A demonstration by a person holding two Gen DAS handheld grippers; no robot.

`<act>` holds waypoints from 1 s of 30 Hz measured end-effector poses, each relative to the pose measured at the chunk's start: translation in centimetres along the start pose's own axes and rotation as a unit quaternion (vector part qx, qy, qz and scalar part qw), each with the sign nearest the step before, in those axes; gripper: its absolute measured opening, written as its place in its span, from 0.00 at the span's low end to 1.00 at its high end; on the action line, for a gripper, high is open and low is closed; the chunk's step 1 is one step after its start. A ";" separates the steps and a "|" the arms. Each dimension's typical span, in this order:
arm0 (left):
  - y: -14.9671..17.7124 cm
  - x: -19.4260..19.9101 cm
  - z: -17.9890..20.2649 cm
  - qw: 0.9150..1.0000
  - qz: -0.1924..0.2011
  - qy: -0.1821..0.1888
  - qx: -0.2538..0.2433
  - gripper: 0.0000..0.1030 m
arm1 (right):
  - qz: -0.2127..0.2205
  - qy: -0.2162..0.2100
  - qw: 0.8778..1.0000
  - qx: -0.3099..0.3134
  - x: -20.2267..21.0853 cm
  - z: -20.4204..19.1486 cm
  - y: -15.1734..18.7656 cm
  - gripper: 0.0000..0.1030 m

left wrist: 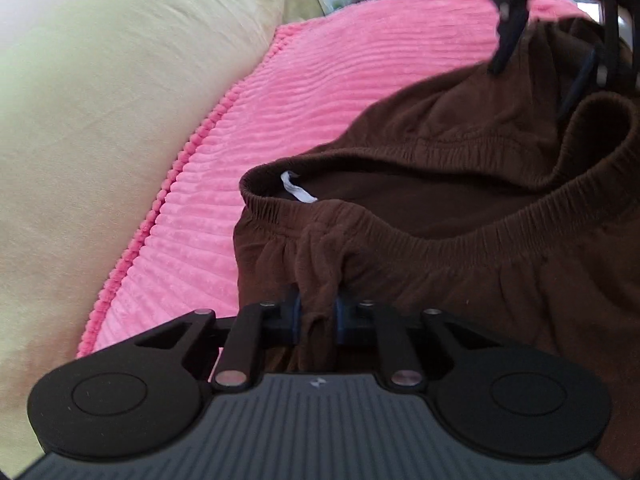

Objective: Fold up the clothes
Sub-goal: 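Lift the brown garment with both grippers and carry it onto the pink blanket, then lower the brown garment onto the pink blanket and open both grippers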

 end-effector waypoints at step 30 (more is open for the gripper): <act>5.1 -3.1 -11.3 0.946 0.043 -0.084 0.311 0.41 | 0.143 0.153 0.889 -0.407 -2.9 16.2 0.6 0.30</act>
Point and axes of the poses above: each gripper's, at about its wrist camera, not at the fingertips, and x roughly against the way its jaws point, z to its right, y to its underside, the point moved 6 cm from there along -x, roughly the way its jaws point, and after that the axes turned 6 degrees about -x, right-handed, at the moved point
